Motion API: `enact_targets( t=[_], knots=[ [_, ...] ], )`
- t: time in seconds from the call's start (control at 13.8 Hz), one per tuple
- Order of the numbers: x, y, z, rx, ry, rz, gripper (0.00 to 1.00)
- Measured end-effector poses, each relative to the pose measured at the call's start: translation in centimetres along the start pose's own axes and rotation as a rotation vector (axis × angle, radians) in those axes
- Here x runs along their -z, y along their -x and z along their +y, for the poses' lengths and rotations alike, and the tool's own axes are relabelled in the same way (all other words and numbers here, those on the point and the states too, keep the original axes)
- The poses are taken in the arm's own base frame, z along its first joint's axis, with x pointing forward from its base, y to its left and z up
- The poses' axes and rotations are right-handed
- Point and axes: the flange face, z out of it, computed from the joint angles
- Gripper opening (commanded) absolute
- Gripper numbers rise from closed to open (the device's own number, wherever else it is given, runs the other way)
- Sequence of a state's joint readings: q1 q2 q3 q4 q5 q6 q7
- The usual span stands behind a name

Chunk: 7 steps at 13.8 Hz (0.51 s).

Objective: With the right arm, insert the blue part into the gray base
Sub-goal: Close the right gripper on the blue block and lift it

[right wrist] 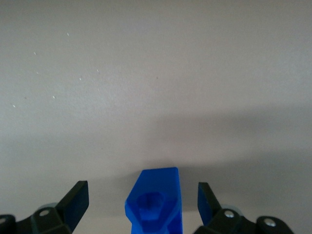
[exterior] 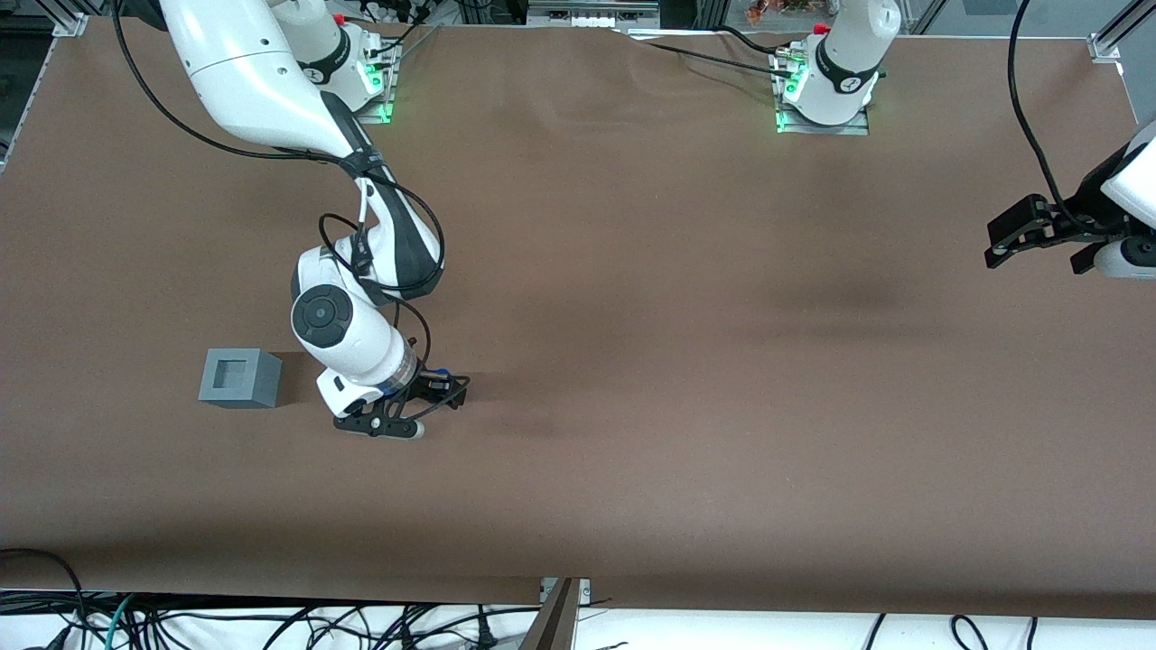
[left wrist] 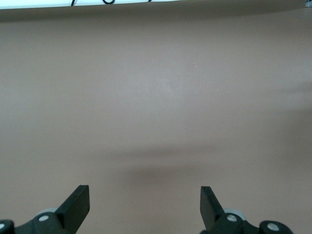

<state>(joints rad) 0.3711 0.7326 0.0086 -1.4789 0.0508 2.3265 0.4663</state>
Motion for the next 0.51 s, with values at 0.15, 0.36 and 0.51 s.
enact_targets(
  t=[0.15,0.36,0.51],
  knots=[
    [-0.7,0.6,-0.2,0.006,0.007,-0.015,0.98],
    [-1.6,1.2,-0.1,0.009,0.016,-0.032,0.81],
    [-1.9,1.4,0.0,0.009,0.02,-0.037,0.65]
  ],
)
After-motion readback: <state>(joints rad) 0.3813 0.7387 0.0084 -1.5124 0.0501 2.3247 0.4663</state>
